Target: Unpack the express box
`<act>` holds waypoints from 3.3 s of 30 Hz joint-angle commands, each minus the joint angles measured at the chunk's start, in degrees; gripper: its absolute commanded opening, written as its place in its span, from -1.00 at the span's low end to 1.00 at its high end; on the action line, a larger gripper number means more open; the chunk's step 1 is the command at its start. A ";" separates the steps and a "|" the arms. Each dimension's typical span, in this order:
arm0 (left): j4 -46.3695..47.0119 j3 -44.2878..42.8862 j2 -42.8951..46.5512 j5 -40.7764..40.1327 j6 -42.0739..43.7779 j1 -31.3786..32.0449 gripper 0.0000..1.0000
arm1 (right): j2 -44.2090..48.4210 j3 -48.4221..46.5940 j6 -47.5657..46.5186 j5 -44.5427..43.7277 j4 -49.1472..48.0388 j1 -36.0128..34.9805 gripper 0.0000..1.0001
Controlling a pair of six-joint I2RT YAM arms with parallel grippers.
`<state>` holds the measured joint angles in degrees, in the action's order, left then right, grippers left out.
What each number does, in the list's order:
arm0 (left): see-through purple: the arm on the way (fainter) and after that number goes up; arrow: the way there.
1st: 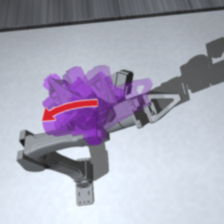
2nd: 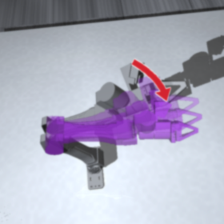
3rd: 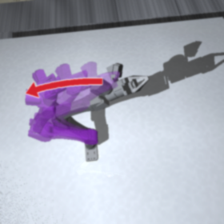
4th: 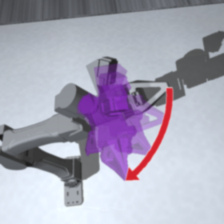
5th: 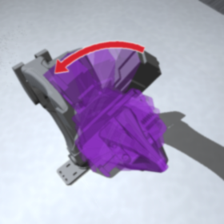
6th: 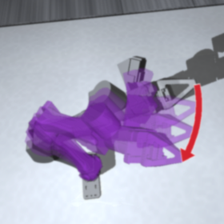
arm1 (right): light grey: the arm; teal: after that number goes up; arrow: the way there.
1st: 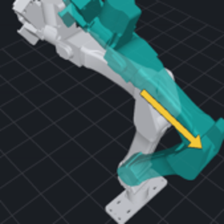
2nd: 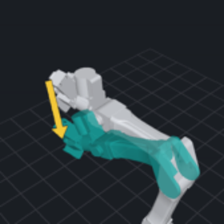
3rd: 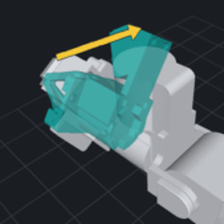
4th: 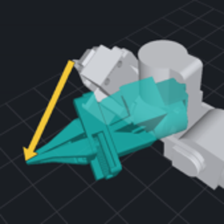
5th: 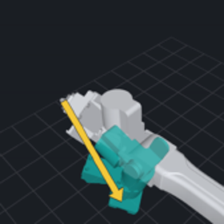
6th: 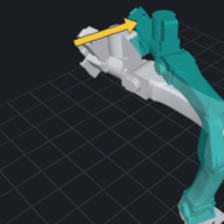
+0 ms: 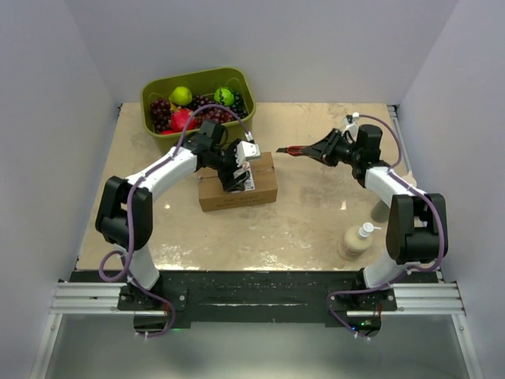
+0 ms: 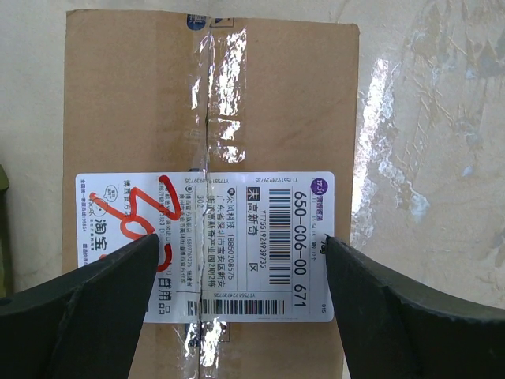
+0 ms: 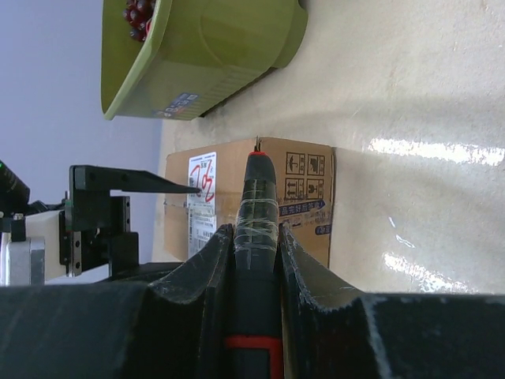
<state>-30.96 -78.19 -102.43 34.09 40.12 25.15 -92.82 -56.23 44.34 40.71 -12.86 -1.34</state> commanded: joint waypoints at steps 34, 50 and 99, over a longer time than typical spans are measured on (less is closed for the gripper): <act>-4.55 -1.26 -3.39 -3.24 3.39 -0.10 0.76 | 0.53 2.53 0.14 3.94 -4.10 1.17 -1.00; -4.55 -1.61 -4.27 -2.97 3.56 -0.10 0.75 | -1.58 2.88 2.24 9.21 -7.18 1.26 -1.00; 0.37 -3.19 -8.13 -10.97 -3.38 -0.45 0.39 | 1.23 3.49 -4.52 13.52 6.53 1.26 -1.00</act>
<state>-29.52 -82.43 -106.83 31.29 36.42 25.19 -94.00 -53.12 41.74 50.24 -10.87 0.08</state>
